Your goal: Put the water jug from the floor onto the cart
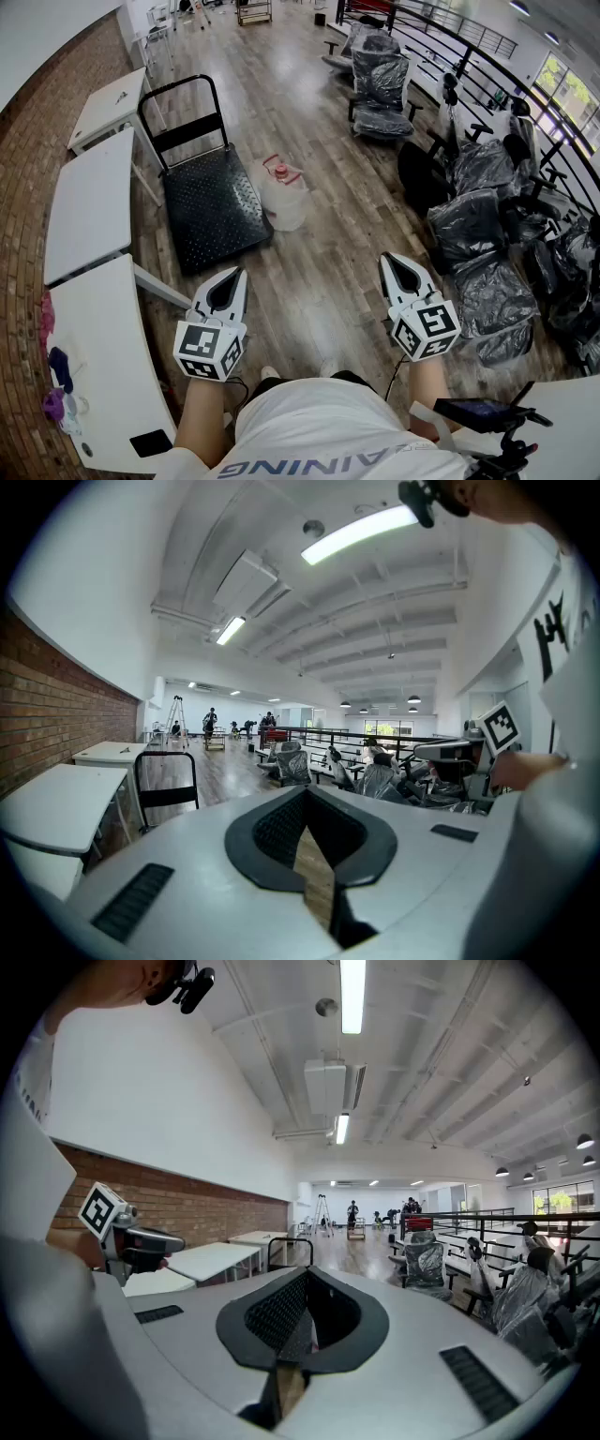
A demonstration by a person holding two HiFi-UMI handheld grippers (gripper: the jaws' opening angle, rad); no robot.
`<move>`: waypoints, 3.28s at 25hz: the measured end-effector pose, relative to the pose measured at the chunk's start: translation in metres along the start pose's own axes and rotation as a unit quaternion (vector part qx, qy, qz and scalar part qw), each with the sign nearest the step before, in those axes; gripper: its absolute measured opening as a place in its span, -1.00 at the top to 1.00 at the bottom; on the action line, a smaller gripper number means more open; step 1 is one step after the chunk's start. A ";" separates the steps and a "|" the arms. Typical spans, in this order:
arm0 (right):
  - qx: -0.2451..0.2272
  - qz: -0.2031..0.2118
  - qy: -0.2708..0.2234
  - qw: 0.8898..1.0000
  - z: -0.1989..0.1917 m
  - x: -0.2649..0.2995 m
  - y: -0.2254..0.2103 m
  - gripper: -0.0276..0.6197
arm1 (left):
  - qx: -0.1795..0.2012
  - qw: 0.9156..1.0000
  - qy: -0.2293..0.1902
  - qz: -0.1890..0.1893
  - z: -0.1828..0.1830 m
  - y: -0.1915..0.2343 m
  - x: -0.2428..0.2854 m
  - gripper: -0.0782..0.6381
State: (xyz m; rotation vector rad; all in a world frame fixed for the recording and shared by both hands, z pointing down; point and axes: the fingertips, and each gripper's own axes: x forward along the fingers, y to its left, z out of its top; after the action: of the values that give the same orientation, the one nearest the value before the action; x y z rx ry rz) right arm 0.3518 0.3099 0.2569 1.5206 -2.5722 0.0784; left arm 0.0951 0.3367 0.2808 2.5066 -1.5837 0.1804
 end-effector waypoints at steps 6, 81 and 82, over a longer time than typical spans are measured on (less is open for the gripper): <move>0.004 0.003 -0.001 1.000 -0.001 0.000 -0.014 0.90 | 0.001 1.000 0.002 0.006 0.002 -0.008 0.008 0.78; 0.014 0.091 0.019 0.996 0.021 0.408 -0.032 0.90 | -0.027 0.996 0.007 0.088 0.032 0.284 0.227 0.78; 0.015 0.097 0.017 0.995 0.023 0.419 -0.036 0.90 | -0.027 0.995 0.007 0.095 0.034 0.289 0.233 0.78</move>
State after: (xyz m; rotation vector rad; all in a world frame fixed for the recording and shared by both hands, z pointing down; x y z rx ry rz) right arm 0.1821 -0.0732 0.2992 1.2613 -2.6960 0.1631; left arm -0.0656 0.0024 0.3150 2.3075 -1.7963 0.1779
